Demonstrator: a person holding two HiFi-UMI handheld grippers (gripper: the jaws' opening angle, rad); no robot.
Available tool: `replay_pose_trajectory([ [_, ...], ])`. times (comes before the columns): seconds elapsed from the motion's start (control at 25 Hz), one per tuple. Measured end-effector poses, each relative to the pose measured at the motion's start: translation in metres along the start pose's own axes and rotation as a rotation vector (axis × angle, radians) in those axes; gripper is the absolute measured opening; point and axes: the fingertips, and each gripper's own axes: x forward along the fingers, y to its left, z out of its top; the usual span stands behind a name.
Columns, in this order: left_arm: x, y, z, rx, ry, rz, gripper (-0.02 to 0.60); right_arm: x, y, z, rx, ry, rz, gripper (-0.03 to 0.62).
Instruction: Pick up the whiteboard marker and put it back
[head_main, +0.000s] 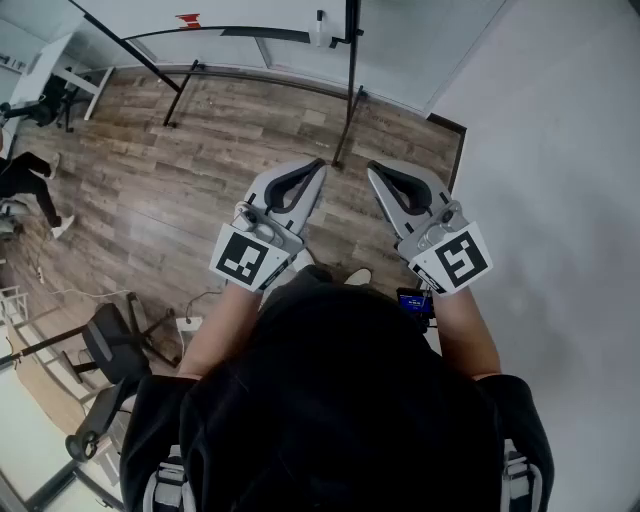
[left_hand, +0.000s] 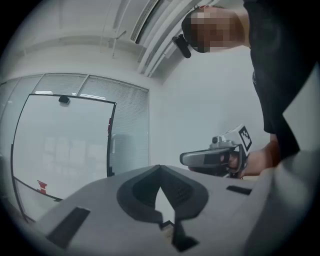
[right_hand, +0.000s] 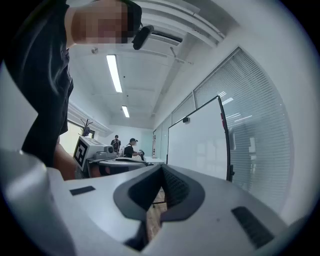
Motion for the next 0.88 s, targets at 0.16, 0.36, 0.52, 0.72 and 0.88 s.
replay_pose_trajectory([
  [0.16,0.003,0.004,0.0,-0.007,-0.017,0.004,0.005,0.002,-0.002,-0.001,-0.012,0.005,-0.005,-0.008],
  [0.36,-0.001,0.007,0.0,-0.011,-0.02,0.009,0.004,0.003,0.001,-0.002,-0.009,0.014,-0.008,-0.008],
  [0.52,-0.005,0.009,0.0,-0.013,-0.015,0.022,0.003,0.007,0.002,-0.005,0.009,0.022,0.002,-0.008],
  [0.72,-0.019,0.021,-0.005,-0.023,-0.014,0.041,0.004,0.022,0.021,-0.012,0.012,0.028,0.031,-0.006],
  [0.88,-0.032,0.036,-0.005,-0.023,-0.02,0.045,0.005,0.04,0.028,-0.014,0.05,0.024,0.018,-0.006],
])
